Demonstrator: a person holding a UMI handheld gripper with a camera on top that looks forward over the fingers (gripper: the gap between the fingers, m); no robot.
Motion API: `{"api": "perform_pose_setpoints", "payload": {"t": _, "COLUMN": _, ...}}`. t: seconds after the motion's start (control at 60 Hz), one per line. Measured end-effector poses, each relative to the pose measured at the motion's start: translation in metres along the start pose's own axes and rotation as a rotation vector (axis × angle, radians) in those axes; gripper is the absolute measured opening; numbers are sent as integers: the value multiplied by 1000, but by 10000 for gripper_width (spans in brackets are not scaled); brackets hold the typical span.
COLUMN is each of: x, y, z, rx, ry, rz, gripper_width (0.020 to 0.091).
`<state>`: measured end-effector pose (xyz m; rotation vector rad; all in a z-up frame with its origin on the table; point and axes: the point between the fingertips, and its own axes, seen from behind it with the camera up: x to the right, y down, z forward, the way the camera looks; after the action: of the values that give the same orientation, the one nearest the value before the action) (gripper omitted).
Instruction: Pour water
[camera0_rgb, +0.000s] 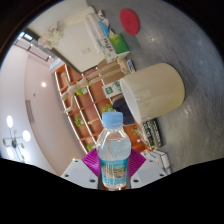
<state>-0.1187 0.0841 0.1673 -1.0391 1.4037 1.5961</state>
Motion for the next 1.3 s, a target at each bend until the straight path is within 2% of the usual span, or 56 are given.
{"api": "perform_pose_setpoints", "payload": {"t": 0.117, "x": -14, "y": 22, "z": -5, "rx": -74, "ry": 58, "rz": -377, "gripper_width": 323}}
{"api": "perform_pose_setpoints", "payload": {"t": 0.233, "x": -50, "y": 24, "z": -9, "rx": -86, "ry": 85, "rz": -848, "gripper_width": 322}}
{"api": "perform_pose_setpoints", "payload": {"t": 0.417, "x": -102, "y": -17, "z": -13, "rx": 14, "ry": 195, "rz": -1463, "gripper_width": 321}}
{"api": "perform_pose_setpoints", "payload": {"t": 0.567, "x": -128, "y": -87, "z": -19, "rx": 153, "ry": 357, "rz": -1766, "gripper_width": 325}}
{"api": "perform_pose_setpoints", "payload": {"t": 0.617, "x": -126, "y": -120, "z": -19, "rx": 189, "ry": 395, "rz": -1828, "gripper_width": 325}}
{"api": "perform_pose_setpoints", "payload": {"t": 0.717, "x": -133, "y": -150, "z": -23, "rx": 240, "ry": 451, "rz": -1861, "gripper_width": 324}}
{"api": "perform_pose_setpoints", "payload": {"t": 0.85, "x": -105, "y": -216, "z": -27, "rx": 249, "ry": 544, "rz": -1884, "gripper_width": 325}}
{"api": "perform_pose_setpoints", "payload": {"t": 0.95, "x": -78, "y": -254, "z": -30, "rx": 226, "ry": 635, "rz": -1903, "gripper_width": 325}}
{"api": "perform_pose_setpoints", "payload": {"t": 1.067, "x": -52, "y": -281, "z": -33, "rx": 205, "ry": 683, "rz": -1920, "gripper_width": 325}}
{"api": "perform_pose_setpoints", "payload": {"t": 1.183, "x": -22, "y": -293, "z": -33, "rx": 158, "ry": 674, "rz": -1888, "gripper_width": 343}}
{"api": "perform_pose_setpoints", "payload": {"t": 1.233, "x": -24, "y": -294, "z": -34, "rx": 187, "ry": 628, "rz": -1874, "gripper_width": 346}}
{"api": "perform_pose_setpoints", "payload": {"t": 1.3, "x": -23, "y": -294, "z": -37, "rx": 186, "ry": 606, "rz": -1840, "gripper_width": 359}}
